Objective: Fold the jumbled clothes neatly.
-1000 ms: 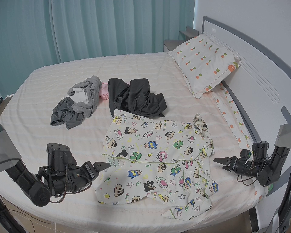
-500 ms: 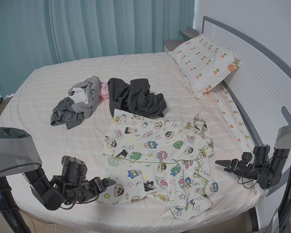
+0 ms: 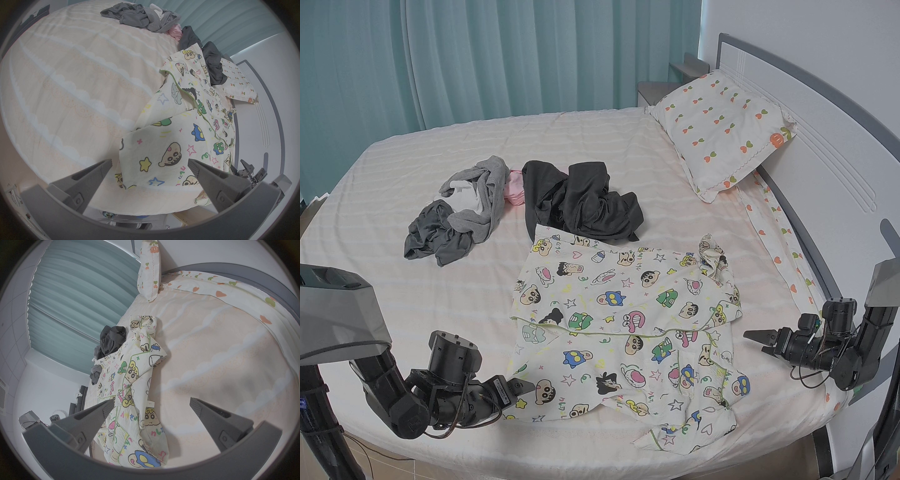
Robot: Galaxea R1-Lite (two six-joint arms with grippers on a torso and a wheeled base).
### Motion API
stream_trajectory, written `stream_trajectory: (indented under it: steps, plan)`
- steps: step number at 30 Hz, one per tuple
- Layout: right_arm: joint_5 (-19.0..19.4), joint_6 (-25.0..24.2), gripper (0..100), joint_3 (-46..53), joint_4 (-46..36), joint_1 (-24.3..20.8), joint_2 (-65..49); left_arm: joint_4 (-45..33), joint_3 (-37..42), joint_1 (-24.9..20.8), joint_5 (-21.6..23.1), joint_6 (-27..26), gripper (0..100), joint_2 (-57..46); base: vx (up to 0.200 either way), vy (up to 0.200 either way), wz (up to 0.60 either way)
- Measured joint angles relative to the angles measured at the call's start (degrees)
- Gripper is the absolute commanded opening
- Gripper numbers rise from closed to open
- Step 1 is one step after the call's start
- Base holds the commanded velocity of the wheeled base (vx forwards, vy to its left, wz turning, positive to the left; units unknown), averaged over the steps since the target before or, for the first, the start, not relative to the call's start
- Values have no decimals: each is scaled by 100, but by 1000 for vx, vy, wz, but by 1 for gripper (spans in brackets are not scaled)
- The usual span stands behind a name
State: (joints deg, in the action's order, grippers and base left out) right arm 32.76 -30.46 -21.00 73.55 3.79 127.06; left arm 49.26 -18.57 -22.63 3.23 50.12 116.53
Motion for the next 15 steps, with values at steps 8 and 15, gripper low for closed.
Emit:
stream_trajectory:
  steps: [8,15]
  plan:
    - [0,-2,100,6,95,0,2,61,-105,-13,-45,176,100,117,0,0,0]
    - [2,-2,100,4,112,20,11,74,-356,-133,-323,596,0,321,0,0,0]
